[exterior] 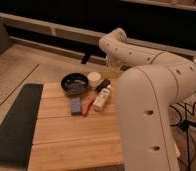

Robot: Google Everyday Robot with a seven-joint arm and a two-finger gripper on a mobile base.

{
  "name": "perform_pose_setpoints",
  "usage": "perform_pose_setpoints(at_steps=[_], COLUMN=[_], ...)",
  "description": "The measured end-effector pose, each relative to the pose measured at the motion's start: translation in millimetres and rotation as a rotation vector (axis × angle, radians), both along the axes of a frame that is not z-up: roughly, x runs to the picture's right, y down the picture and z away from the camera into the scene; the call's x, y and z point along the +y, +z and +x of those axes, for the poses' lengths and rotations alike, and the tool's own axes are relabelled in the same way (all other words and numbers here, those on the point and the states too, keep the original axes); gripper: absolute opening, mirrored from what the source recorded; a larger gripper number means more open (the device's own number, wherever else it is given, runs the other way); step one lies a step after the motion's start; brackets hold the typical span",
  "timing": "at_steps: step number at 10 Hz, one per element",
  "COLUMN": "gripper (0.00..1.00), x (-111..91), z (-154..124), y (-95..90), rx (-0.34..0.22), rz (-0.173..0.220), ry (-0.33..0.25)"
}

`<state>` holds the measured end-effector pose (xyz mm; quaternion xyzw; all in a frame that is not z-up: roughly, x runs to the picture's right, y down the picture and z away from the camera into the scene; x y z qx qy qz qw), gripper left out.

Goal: Push the eraser across the table

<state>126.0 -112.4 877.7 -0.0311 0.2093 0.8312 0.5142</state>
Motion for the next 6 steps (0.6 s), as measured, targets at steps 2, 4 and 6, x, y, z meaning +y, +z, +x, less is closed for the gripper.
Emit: perform_pose_setpoints(at_steps=[2, 4, 6], gripper=[0.0, 0.0, 0.0], x=[0, 7, 22], z=[1, -2, -8], y=[0.2, 9.5, 20.3], rx=[-0.001, -0.019, -0.028], rz=[0.006, 0.006, -0.026], ry=[-0.011, -0.036, -0.065])
